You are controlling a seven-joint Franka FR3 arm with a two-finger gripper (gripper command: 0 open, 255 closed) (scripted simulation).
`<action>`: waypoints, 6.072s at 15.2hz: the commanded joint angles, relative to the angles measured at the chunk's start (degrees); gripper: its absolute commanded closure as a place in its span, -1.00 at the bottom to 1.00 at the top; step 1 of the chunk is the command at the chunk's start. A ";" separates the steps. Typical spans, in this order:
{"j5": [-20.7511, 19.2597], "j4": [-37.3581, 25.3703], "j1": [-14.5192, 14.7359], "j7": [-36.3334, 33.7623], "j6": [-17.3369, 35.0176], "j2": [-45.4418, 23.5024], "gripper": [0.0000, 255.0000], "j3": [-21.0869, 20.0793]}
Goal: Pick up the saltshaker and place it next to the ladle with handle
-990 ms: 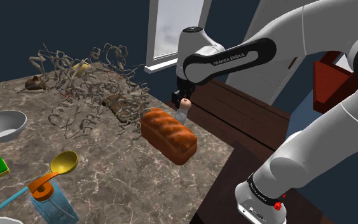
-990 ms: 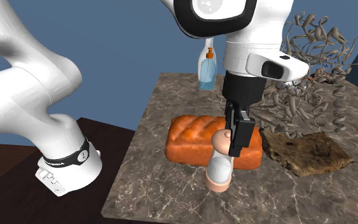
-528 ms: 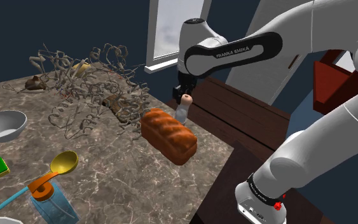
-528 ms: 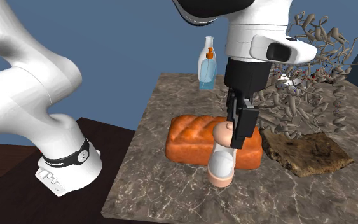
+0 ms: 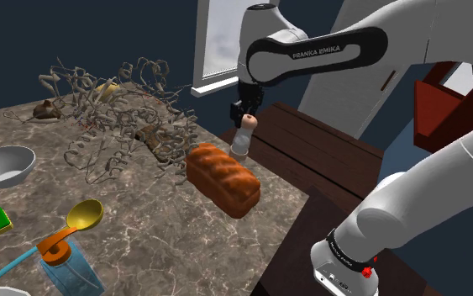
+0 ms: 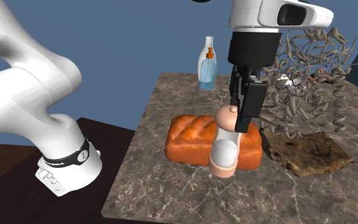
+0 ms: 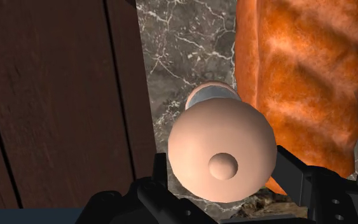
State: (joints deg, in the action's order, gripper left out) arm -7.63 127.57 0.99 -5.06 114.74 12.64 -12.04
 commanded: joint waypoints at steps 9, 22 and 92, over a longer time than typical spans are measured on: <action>0.62 -6.24 0.00 1.43 -7.54 1.42 1.00 0.25; 0.88 -16.12 -0.08 2.84 -17.43 1.53 1.00 0.34; -13.25 -36.47 26.35 -51.45 -11.40 -37.64 1.00 -23.34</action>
State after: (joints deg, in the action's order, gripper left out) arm -20.71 90.62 27.34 -56.34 102.66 -24.78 -35.46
